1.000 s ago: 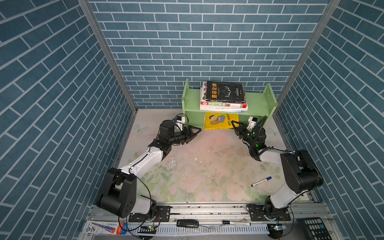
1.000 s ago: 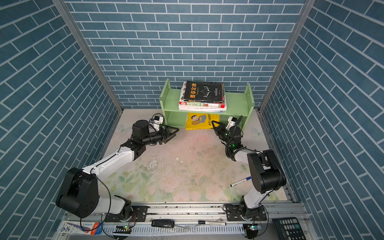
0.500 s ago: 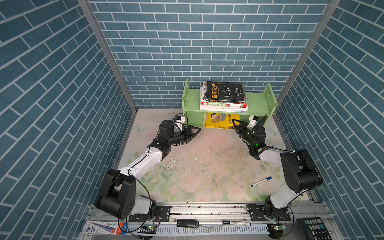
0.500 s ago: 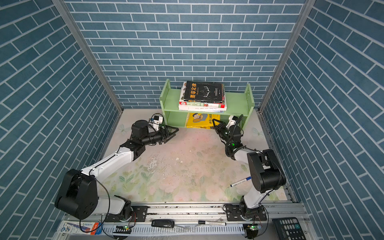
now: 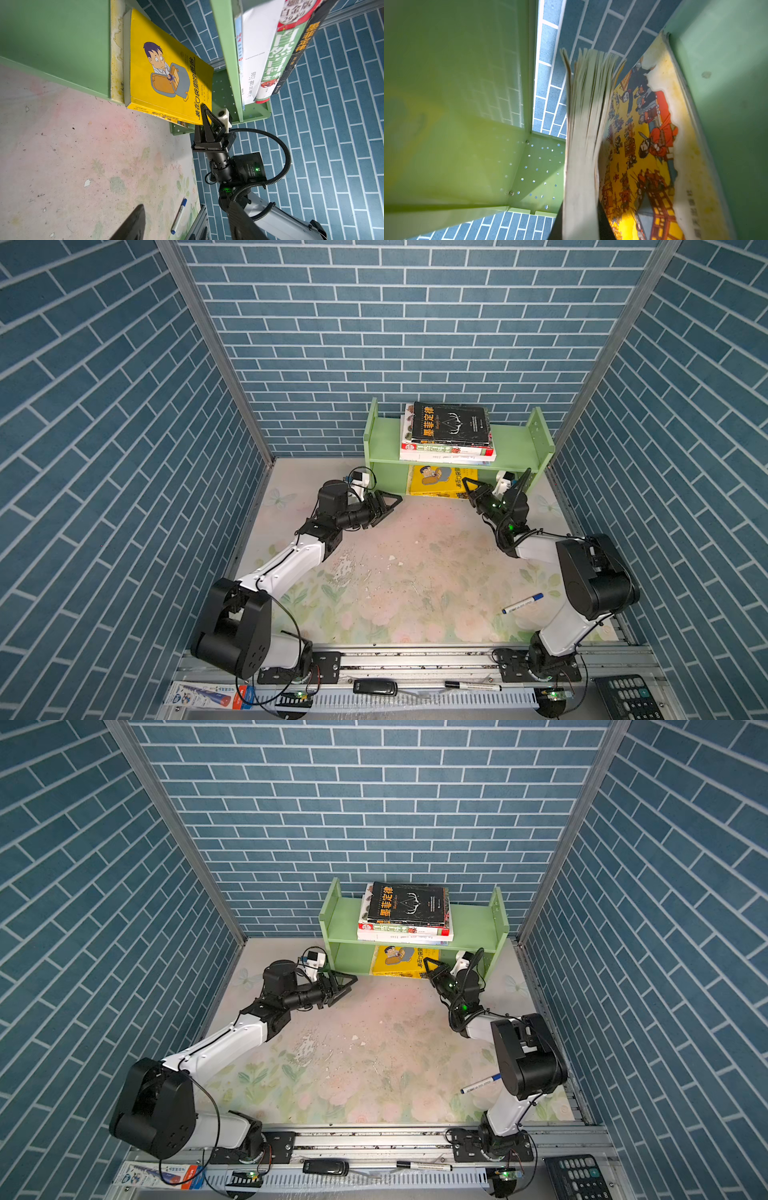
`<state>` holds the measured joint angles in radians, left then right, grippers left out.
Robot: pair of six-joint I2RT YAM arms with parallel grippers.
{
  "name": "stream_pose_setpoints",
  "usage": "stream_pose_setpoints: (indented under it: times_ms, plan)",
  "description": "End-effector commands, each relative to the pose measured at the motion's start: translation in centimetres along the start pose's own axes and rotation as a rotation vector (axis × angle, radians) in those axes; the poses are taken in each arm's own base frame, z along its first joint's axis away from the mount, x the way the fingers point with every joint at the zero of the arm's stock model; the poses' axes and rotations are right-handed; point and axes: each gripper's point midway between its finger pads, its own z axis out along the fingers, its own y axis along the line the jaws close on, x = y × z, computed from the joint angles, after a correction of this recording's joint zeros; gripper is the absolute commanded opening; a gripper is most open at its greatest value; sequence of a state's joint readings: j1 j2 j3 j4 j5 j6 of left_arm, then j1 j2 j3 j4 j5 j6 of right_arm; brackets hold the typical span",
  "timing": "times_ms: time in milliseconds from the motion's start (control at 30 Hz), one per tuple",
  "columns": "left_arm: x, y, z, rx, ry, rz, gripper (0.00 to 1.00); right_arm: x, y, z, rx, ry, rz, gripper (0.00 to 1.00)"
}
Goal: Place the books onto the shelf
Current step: 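Press the yellow book against the picture book with the right gripper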
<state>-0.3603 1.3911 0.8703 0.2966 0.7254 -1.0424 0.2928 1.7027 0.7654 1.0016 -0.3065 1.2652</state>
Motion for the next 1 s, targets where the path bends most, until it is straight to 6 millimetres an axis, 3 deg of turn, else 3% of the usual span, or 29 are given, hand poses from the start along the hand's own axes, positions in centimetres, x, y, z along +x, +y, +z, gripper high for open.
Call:
stream_pose_setpoints:
  times_ms: [0, 233, 467, 800, 967]
  plan:
    - [0.2, -0.4, -0.3, 0.009, -0.003, 0.018, 0.65, -1.2, 2.7, 0.5, -0.081, -0.046, -0.073, 0.0]
    - [0.2, -0.1, -0.1, 0.003, -0.001, 0.014, 0.65, -1.1, 2.2, 0.5, -0.062, -0.046, -0.086, 0.0]
    - [0.2, 0.1, 0.1, 0.001, 0.002, 0.01, 0.65, -1.0, 1.2, 0.5, -0.025, -0.048, -0.097, 0.23]
    - [0.2, 0.3, 0.1, -0.002, 0.006, 0.006, 0.65, -1.1, 0.3, 0.3, 0.01, -0.061, -0.103, 0.37]
    - [0.3, 0.3, 0.1, -0.002, 0.007, 0.006, 0.66, -1.1, 0.1, -0.2, 0.029, -0.073, -0.117, 0.33]
